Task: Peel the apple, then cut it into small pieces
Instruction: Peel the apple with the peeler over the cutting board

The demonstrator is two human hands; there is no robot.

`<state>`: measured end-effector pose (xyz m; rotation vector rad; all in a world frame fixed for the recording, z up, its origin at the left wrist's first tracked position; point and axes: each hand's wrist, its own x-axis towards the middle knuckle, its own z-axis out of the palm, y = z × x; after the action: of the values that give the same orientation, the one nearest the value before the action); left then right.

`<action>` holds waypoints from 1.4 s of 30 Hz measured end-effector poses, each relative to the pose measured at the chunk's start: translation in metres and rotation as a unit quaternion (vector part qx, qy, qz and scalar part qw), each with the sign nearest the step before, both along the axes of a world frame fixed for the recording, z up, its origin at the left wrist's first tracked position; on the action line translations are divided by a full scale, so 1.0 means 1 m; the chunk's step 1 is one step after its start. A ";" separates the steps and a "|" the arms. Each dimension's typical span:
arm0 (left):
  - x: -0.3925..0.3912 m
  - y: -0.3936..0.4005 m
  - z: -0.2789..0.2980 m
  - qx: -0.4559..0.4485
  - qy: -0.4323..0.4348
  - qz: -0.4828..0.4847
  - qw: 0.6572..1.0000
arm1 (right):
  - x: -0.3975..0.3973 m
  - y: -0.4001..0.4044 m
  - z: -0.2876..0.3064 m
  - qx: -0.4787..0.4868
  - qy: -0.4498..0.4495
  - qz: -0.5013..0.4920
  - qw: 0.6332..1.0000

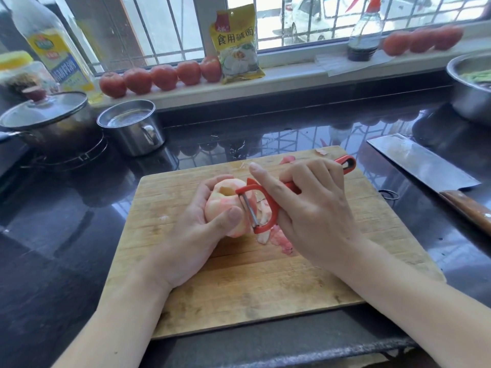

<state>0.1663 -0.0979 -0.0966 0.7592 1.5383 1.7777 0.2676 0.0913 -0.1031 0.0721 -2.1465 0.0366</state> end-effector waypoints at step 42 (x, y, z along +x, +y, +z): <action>-0.003 0.001 0.005 0.036 -0.067 0.022 0.997 | 0.002 -0.005 0.000 0.074 -0.011 0.010 0.997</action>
<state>0.1633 -0.0970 -0.0914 0.6315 1.4204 1.8850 0.2696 0.0860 -0.1027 0.1801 -2.1687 -0.1095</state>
